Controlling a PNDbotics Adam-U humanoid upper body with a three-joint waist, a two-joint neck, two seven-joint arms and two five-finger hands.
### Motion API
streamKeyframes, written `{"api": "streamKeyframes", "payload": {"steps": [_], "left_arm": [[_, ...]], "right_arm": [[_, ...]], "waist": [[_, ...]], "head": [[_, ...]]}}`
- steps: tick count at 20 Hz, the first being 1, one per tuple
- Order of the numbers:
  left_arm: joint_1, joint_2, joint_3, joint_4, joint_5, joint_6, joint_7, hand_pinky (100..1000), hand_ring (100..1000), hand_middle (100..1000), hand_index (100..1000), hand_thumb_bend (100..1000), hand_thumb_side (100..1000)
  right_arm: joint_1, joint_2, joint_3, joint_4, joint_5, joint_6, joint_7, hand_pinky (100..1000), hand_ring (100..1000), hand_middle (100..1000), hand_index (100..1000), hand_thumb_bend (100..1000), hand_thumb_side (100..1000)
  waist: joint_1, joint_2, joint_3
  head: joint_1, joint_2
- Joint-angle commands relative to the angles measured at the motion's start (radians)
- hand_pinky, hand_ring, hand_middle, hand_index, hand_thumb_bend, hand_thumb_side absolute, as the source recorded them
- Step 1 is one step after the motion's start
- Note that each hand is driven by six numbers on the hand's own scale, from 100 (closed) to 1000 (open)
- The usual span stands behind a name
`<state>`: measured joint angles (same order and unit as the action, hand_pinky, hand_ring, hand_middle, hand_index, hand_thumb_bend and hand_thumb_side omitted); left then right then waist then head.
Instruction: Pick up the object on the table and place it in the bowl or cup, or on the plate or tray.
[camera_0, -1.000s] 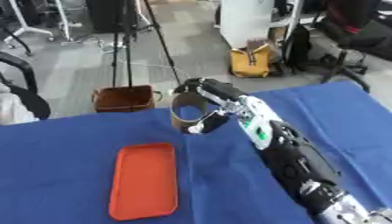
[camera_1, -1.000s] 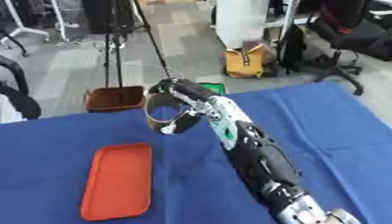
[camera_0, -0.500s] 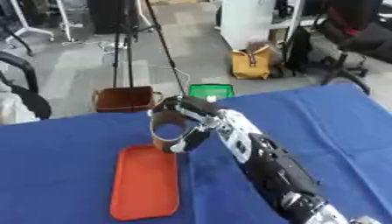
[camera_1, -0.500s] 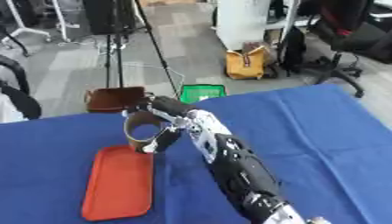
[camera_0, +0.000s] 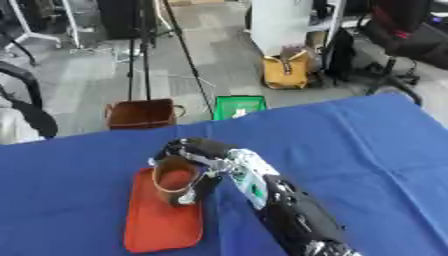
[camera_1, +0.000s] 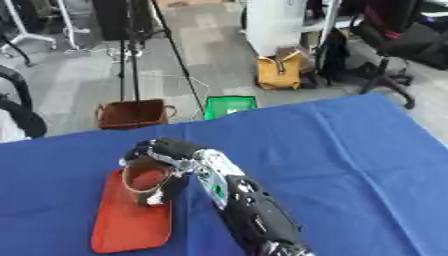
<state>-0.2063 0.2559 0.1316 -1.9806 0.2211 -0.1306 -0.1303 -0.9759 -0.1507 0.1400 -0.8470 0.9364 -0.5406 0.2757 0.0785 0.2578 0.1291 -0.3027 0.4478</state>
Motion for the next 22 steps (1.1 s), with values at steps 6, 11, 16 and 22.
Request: {"api": "streamKeyframes", "payload": {"steps": [6,11,16,22], "left_arm": [[-0.011,0.029,0.000,-0.019,0.006,0.000,-0.002,496,853,776,888,671,485],[-0.011,0.030,0.001,-0.019,0.006,0.001,-0.001,496,853,776,889,674,485],[-0.012,0.031,0.002,-0.019,0.006,0.002,-0.001,497,853,776,889,675,484],[-0.003,0.036,0.005,-0.019,0.006,0.002,0.003,497,853,776,889,675,485]], "right_arm": [[-0.016,0.017,0.002,-0.045,-0.096,-0.028,-0.032,903,900,920,974,511,431],[-0.009,0.015,0.015,-0.064,-0.130,-0.033,-0.002,930,908,929,979,524,455],[-0.002,0.015,0.021,-0.062,-0.136,-0.048,0.039,939,906,932,982,527,463],[-0.007,-0.020,0.025,-0.145,-0.219,-0.061,0.045,938,900,926,978,521,462]], "waist": [[-0.002,-0.027,-0.004],[-0.006,-0.029,-0.010],[-0.008,-0.032,-0.019],[-0.008,-0.045,-0.043]], "head": [[0.001,-0.002],[0.003,-0.004],[0.004,-0.005],[0.013,0.002]]}}
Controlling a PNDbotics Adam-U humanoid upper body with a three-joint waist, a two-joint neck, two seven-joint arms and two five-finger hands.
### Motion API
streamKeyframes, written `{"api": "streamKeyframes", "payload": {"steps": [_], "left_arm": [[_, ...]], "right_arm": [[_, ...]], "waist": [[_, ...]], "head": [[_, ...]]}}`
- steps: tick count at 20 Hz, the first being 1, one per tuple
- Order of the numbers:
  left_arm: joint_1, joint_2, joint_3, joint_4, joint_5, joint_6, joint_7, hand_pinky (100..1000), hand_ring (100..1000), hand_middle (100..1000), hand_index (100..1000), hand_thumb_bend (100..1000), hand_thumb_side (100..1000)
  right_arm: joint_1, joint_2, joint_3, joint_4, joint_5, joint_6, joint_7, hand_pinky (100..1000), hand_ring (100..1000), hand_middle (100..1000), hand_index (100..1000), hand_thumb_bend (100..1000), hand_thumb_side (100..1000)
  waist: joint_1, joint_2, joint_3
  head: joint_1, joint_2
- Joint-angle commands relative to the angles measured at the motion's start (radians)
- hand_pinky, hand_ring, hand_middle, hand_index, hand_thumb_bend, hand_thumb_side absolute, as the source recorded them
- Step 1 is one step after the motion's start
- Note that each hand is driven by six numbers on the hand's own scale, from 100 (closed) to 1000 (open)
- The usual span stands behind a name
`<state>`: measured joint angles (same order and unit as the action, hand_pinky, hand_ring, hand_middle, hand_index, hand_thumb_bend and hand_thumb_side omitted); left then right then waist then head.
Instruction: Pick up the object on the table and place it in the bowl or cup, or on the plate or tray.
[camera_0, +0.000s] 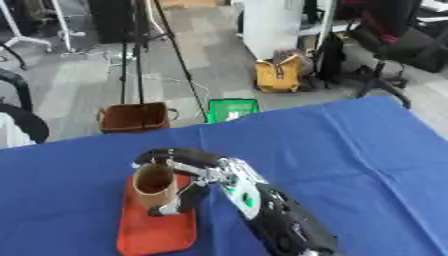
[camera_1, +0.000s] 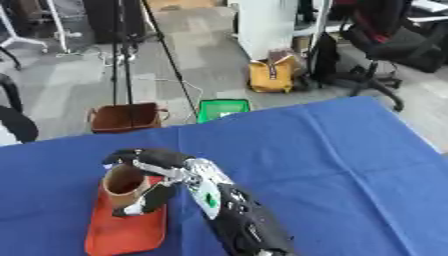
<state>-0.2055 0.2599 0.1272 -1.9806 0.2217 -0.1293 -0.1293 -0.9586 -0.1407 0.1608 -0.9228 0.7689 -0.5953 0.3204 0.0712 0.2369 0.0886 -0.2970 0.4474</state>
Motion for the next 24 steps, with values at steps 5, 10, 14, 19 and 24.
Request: {"api": "streamKeyframes", "payload": {"steps": [5,10,14,19,24], "left_arm": [[0.007,0.041,0.018,-0.019,-0.001,0.004,0.011,497,854,776,889,679,482],[0.016,0.049,0.026,-0.019,-0.007,0.007,0.023,496,855,777,890,678,489],[0.016,0.071,0.047,-0.019,-0.020,0.004,0.048,504,858,780,892,680,488],[0.017,0.097,0.075,-0.019,-0.041,-0.004,0.094,510,858,781,896,659,532],[0.019,0.111,0.085,-0.019,-0.050,-0.007,0.131,511,858,781,896,652,543]], "right_arm": [[0.003,-0.140,0.028,-0.283,-0.226,-0.002,0.013,943,901,935,971,475,463],[0.088,-0.302,-0.005,-0.535,-0.416,0.051,-0.029,929,896,903,954,430,459],[0.167,-0.425,-0.053,-0.676,-0.572,0.096,-0.082,900,876,861,921,345,498],[0.285,-0.517,-0.132,-0.792,-0.749,0.162,-0.149,857,843,826,890,295,535],[0.350,-0.555,-0.178,-0.859,-0.851,0.208,-0.173,852,841,824,889,290,539]], "waist": [[-0.007,-0.037,-0.054],[-0.001,-0.042,-0.136],[-0.002,-0.061,-0.216],[-0.005,-0.083,-0.296],[-0.006,-0.093,-0.326]], "head": [[0.039,0.012],[0.112,0.022],[0.173,0.034],[0.206,0.047],[0.213,0.054]]}}
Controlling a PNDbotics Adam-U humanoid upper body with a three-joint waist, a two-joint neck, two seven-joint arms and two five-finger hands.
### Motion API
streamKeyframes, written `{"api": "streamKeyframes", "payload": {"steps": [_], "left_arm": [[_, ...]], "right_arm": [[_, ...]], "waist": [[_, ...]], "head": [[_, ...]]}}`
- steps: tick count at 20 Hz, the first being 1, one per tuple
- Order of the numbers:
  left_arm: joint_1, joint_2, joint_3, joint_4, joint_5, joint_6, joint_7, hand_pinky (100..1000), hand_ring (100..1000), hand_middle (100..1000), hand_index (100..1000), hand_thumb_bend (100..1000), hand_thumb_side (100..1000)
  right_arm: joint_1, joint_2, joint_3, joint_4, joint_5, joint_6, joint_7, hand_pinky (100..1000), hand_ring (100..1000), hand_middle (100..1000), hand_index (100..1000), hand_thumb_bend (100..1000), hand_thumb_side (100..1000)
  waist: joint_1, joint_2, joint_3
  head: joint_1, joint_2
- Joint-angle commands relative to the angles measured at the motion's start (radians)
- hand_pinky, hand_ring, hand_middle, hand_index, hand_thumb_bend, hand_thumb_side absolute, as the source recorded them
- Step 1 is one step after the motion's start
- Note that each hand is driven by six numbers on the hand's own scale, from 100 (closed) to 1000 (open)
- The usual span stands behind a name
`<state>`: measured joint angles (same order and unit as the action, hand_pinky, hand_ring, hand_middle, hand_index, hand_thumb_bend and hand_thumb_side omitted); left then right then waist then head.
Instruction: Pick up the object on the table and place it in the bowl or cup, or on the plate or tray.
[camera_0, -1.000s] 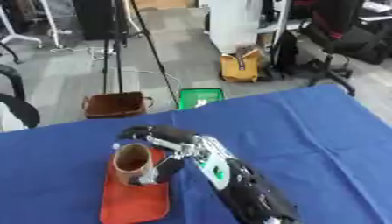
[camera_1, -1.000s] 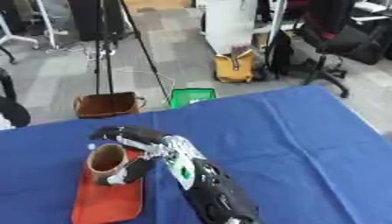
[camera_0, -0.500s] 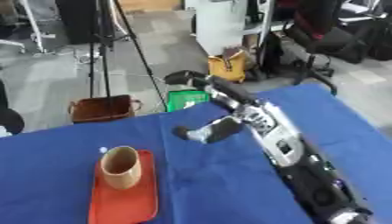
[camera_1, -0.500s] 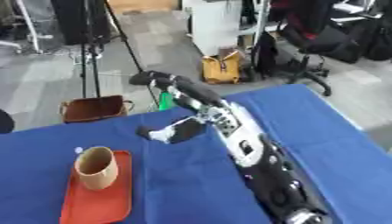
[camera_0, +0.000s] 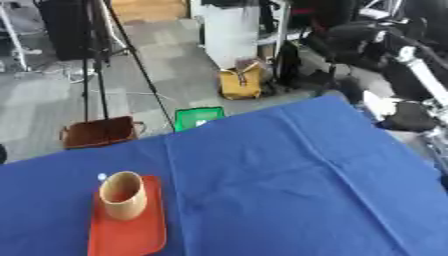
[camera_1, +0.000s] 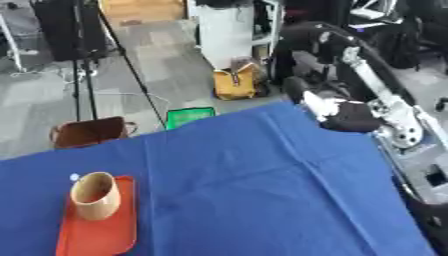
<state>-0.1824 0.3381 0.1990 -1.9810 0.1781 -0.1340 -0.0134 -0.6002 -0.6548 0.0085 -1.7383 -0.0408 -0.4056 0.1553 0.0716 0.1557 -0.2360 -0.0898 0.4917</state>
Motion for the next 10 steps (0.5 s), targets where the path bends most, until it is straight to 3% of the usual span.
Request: {"api": "streamKeyframes", "payload": {"steps": [1,3,5,9,10], "left_arm": [[-0.004,0.033,0.013,-0.019,-0.007,-0.002,0.016,511,858,781,896,652,543],[-0.015,0.048,0.028,-0.018,-0.016,-0.009,0.027,523,855,782,898,640,580],[-0.011,0.075,0.063,-0.008,-0.022,-0.010,0.053,523,855,782,898,640,580],[-0.007,0.090,0.064,-0.007,-0.030,-0.009,0.104,523,855,782,898,640,580],[-0.007,0.091,0.063,-0.008,-0.032,-0.009,0.110,528,854,785,894,577,688]], "right_arm": [[-0.007,-0.042,-0.028,-0.048,-0.047,0.023,-0.006,852,841,824,889,290,539],[0.010,-0.042,-0.046,-0.041,-0.061,0.034,-0.013,818,821,817,883,291,563],[0.051,-0.045,-0.086,-0.053,-0.088,0.035,-0.038,818,821,817,883,291,563],[0.088,-0.057,-0.112,-0.090,-0.139,0.047,-0.062,818,821,817,883,291,563],[0.089,-0.057,-0.114,-0.094,-0.145,0.050,-0.062,778,765,785,865,277,549]], "waist": [[-0.006,-0.012,-0.002],[-0.009,-0.028,-0.018],[-0.012,-0.050,-0.051],[-0.014,-0.057,-0.063],[-0.014,-0.058,-0.063]], "head": [[0.006,0.010],[-0.019,0.004],[-0.015,0.017],[-0.012,0.021],[-0.014,0.021]]}}
